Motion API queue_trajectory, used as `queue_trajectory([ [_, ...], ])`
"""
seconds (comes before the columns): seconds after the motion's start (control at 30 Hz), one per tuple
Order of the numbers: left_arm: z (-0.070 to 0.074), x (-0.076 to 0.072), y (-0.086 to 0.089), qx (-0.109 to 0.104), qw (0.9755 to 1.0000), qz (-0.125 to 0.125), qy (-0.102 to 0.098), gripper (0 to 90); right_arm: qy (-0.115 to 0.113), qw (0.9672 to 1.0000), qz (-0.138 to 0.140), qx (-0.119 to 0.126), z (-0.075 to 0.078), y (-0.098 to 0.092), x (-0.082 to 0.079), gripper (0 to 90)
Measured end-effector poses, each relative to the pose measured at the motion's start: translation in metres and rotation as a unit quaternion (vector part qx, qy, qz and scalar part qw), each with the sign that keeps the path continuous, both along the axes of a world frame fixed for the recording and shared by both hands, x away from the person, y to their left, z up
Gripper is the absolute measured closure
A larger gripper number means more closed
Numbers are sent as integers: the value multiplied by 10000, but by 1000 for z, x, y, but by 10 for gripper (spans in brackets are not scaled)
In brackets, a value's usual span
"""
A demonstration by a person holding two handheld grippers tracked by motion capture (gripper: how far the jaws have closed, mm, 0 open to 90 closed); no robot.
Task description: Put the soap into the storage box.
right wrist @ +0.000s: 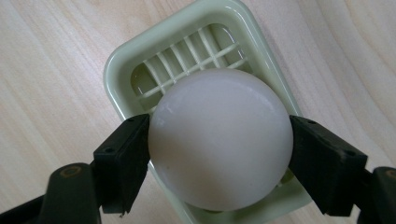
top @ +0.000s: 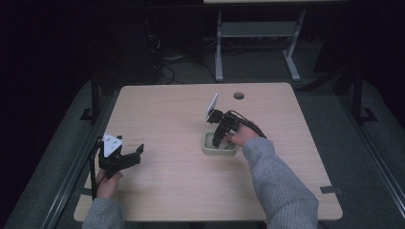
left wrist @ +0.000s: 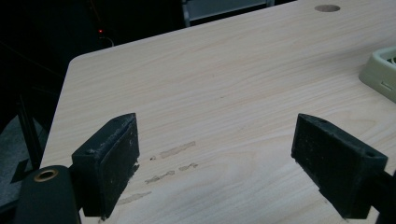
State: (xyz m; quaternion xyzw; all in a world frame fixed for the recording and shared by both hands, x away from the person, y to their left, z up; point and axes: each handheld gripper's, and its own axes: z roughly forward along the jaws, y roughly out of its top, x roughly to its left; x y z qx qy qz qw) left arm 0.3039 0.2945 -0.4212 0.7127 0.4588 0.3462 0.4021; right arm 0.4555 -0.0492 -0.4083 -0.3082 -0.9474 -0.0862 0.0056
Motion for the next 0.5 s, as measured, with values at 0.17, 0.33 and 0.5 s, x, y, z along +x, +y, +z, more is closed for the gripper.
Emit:
queue_trajectory([
  [0.17,0,0,0,-34,10000,17,-2,149,-56,9998,-21,186,9,-5,-1,224],
  [0.33,-1,0,0,-40,10000,12,-7,148,-72,9996,-114,260,16,-14,-3,222],
  [0.5,-1,0,0,-25,10000,8,1,148,-80,9993,-155,320,20,-20,-6,222],
])
